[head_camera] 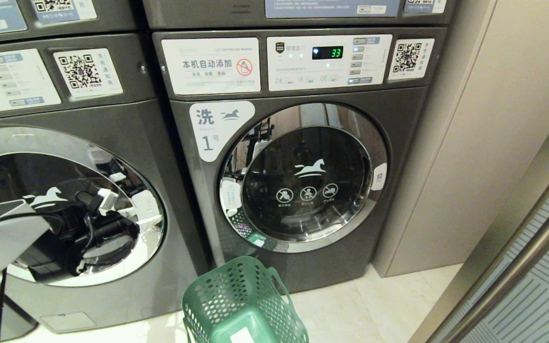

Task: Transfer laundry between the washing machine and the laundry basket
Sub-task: Open the lid of the washing machine

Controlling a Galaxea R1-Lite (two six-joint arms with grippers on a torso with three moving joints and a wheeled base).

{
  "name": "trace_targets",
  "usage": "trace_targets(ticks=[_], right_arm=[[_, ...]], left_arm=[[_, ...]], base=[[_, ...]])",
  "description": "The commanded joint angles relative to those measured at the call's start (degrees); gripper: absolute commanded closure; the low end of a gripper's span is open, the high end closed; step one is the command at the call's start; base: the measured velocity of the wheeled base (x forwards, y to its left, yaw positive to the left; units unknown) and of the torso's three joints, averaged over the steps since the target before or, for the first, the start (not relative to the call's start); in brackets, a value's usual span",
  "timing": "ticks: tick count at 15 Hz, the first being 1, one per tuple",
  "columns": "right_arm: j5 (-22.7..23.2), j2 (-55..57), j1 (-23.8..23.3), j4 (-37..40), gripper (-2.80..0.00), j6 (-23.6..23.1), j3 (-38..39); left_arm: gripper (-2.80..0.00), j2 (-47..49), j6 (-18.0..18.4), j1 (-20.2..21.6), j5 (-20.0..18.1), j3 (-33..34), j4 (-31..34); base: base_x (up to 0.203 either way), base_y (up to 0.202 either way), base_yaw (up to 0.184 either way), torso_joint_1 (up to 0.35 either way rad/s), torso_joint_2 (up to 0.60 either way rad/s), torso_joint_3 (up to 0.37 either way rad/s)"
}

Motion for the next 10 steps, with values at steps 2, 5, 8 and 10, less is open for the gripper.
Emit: trace_targets(ticks=[2,5,8,10], right_arm=[[0.0,0.1,0.0,0.0,0.0,-0.1,0.0],[0.0,0.1,0.0,0.0,0.0,-0.1,0.0],[0.0,0.1,0.0,0.0,0.0,-0.1,0.0],[0.0,0.1,0.0,0.0,0.0,-0.1,0.0]], left_arm=[[-2.8,-0.1,-0.1,0.0,-0.8,-0.1,-0.3],[-2.8,-0.5,-0.2,-0.9,-1.8,0.5,-0.6],[-2.8,-1.0,-1.0,-1.6,-1.8,3.7,-4.4],[-2.8,-1.5,-3.0,-2.0,-1.9,6.7,-8.5]], base=[[0.0,0.0,0.0,0.0,0.0,0.0],[0.0,0.0,0.0,0.0,0.0,0.0],[0.0,0.0,0.0,0.0,0.0,0.0],[0.0,0.0,0.0,0.0,0.0,0.0]])
